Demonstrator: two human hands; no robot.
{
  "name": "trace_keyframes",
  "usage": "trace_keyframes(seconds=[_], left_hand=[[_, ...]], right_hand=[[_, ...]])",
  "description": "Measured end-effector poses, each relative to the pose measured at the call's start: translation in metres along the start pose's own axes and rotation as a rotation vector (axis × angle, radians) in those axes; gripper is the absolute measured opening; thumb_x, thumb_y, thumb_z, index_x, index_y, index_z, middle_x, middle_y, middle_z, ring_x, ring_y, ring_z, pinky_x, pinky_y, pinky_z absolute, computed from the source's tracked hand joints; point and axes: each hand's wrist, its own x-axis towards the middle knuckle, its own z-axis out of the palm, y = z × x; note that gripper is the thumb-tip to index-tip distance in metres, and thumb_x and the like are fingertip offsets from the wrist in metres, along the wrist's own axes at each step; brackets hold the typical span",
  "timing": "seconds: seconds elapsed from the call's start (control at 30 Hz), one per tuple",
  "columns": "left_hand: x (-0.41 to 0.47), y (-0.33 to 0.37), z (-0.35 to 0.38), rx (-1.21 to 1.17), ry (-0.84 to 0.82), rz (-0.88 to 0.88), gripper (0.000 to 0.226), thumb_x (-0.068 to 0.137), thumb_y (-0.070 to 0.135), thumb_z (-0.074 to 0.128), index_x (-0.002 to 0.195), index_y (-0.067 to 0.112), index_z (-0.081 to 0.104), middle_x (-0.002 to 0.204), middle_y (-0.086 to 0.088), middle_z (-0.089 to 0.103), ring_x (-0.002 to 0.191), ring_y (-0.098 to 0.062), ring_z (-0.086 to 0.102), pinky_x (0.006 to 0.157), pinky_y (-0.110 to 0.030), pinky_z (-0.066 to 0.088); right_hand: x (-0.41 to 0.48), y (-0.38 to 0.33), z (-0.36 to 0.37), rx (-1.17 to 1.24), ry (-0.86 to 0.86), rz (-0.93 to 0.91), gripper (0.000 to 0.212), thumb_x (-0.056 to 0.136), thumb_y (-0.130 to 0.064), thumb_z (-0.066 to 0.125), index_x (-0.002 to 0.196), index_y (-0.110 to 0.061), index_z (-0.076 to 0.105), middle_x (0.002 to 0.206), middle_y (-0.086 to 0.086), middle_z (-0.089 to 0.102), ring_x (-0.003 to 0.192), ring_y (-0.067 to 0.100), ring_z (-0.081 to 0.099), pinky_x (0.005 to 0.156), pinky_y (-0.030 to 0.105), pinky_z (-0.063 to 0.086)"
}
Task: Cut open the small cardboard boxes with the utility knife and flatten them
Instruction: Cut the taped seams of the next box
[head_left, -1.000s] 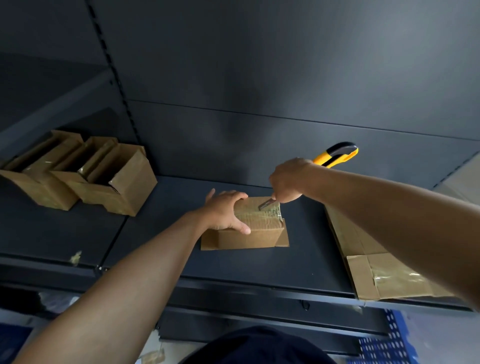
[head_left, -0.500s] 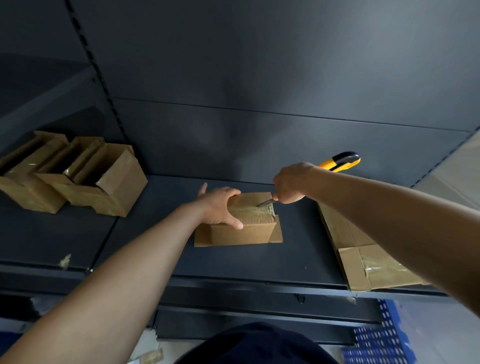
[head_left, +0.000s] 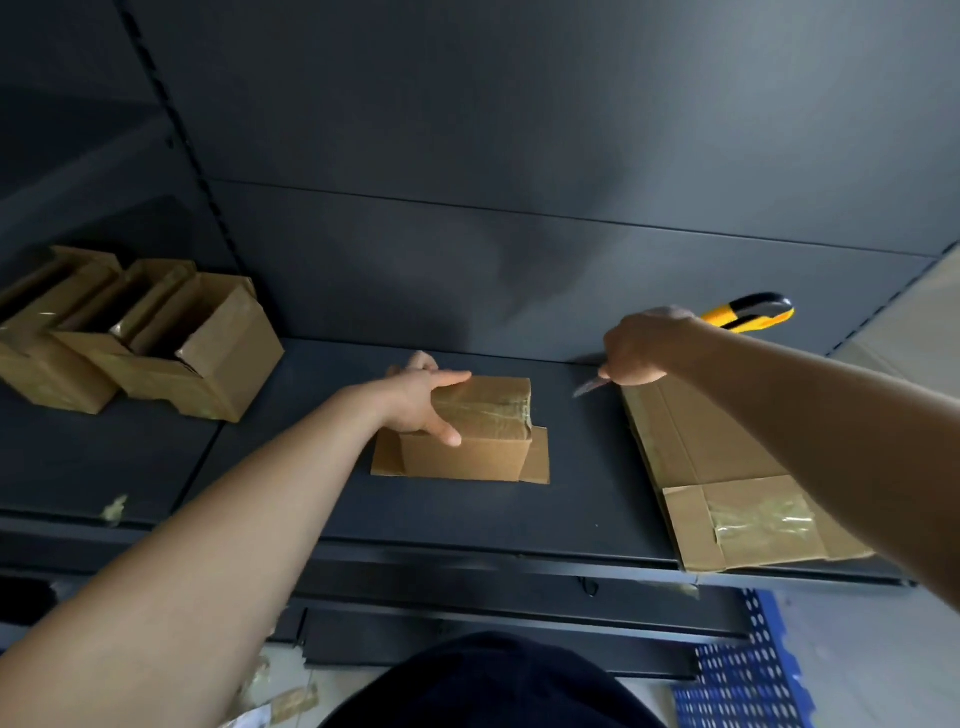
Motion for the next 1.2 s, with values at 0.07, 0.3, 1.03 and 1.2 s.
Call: trace_keyframes(seconds=[0.07, 0.3, 1.03, 1.2], left_hand=[[0.001, 0.005, -0.001, -0.017, -0.012, 0.032, 0.086, 0.074, 0.028, 0.079, 0.141, 0.051, 0.03, 0.136, 0.013, 0.02, 0.128, -0.018, 0.025, 0.109, -0.042, 0.029], [-0.001, 0.01, -0.004, -0.278, 0.152, 0.114, 0.054, 0.076, -0.009, 0.066, 0.111, 0.032, 0.066, 0.142, 0.006, 0.025, 0.132, -0.015, 0.027, 0.1, -0.026, 0.031], [0.004, 0.045, 0.031, 0.063, 0.149, -0.308, 0.129, 0.062, 0.076, 0.064, 0.15, 0.016, -0.01, 0.153, -0.01, 0.006, 0.139, -0.034, 0.017, 0.106, -0.049, 0.023], [0.003, 0.043, 0.044, -0.159, 0.147, 0.009, 0.108, 0.072, 0.054, 0.072, 0.15, 0.025, 0.004, 0.152, -0.002, 0.015, 0.14, -0.027, 0.022, 0.112, -0.048, 0.019]], right_hand=[[0.002, -0.006, 0.001, 0.133, 0.104, 0.027, 0.041, 0.097, -0.046, 0.037, 0.117, -0.018, 0.057, 0.114, 0.006, 0.059, 0.107, 0.028, 0.057, 0.075, 0.033, 0.041], [0.016, -0.052, 0.013, 1.131, 0.0, 0.071, 0.04, 0.102, -0.027, 0.035, 0.126, -0.002, 0.055, 0.077, 0.007, 0.051, 0.063, 0.021, 0.048, 0.054, 0.025, 0.038], [0.028, -0.074, 0.018, 1.38, -0.172, 0.201, 0.052, 0.101, -0.04, 0.03, 0.117, 0.006, 0.049, 0.073, 0.018, 0.066, 0.05, 0.026, 0.062, 0.039, 0.021, 0.044], [0.036, -0.061, 0.019, 1.172, 0.069, 0.094, 0.019, 0.1, -0.024, 0.038, 0.101, -0.011, 0.052, 0.081, 0.021, 0.066, 0.069, 0.033, 0.066, 0.054, 0.03, 0.052]])
